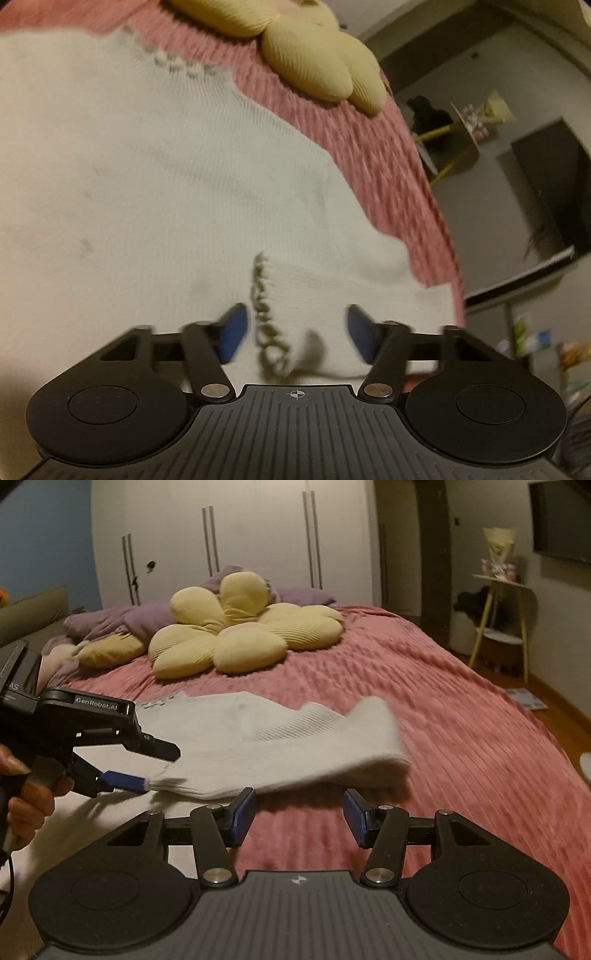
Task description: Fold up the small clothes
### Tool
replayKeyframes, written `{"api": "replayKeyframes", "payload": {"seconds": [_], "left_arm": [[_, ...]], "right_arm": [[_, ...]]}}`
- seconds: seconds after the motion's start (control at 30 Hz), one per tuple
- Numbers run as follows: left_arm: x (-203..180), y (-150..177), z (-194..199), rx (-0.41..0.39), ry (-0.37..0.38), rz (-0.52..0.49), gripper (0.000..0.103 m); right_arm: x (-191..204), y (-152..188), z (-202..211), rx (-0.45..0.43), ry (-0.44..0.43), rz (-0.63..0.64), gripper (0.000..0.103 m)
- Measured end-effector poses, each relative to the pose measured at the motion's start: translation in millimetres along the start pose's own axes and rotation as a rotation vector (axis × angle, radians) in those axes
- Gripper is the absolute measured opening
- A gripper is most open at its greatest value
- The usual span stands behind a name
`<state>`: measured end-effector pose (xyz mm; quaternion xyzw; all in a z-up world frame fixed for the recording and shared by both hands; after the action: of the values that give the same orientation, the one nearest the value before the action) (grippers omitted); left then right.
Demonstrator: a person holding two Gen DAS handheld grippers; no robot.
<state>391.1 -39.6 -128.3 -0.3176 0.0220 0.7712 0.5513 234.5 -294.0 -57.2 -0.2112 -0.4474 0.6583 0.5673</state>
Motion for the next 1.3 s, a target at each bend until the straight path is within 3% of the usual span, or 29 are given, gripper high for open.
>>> {"api": "replayKeyframes", "payload": {"seconds": [0.1, 0.23, 0.4, 0.53, 0.73, 0.77, 0.9, 1.03, 1.17, 1.3], "left_arm": [[-3, 1, -15, 0.049, 0.000, 0.032, 0.017], [-12, -1, -14, 0.016, -0.029, -0.040, 0.010], [-17, -17, 42, -0.162, -0.052, -0.168, 0.010], [19, -37, 84, -0.317, -0.263, -0.270, 0.010], [108, -50, 104, -0.345, -0.527, -0.214, 0.010], [119, -49, 108, -0.342, -0.539, -0.204, 0.010], [141, -51, 118, -0.347, -0.531, -0.163, 0.010], [149, -56, 128, -0.358, -0.446, -0.094, 0.009], [149, -60, 135, -0.381, -0.419, -0.094, 0.009], [147, -69, 142, -0.415, -0.421, -0.116, 0.009]], "right_arm": [[-10, 5, -5, 0.008, 0.008, -0.034, 0.052], [-12, 9, -6, 0.011, -0.001, -0.086, 0.052], [-16, 3, -5, 0.006, -0.013, -0.122, 0.052], [-20, -11, -6, -0.017, -0.059, -0.179, 0.052], [-6, -31, -24, -0.013, -0.166, -0.208, 0.052], [-4, -33, -30, -0.004, -0.191, -0.233, 0.052], [3, -32, -57, 0.049, -0.244, -0.305, 0.052], [6, -30, -81, 0.095, -0.297, -0.405, 0.051], [4, -25, -96, 0.119, -0.357, -0.538, 0.044], [4, -16, -109, 0.143, -0.341, -0.587, 0.040]]}}
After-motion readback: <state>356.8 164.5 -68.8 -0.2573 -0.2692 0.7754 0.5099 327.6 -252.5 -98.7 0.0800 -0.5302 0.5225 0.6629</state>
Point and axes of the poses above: each gripper's, at about its wrist camera, not at the fingertips, and z roughly against the way its jaws point, x to its left, y to its underside, the point moved 5 cm from there along -z, roughly the way its jaws point, and after that the axes turned 13 degrees about -y, right-handed, at the moved point
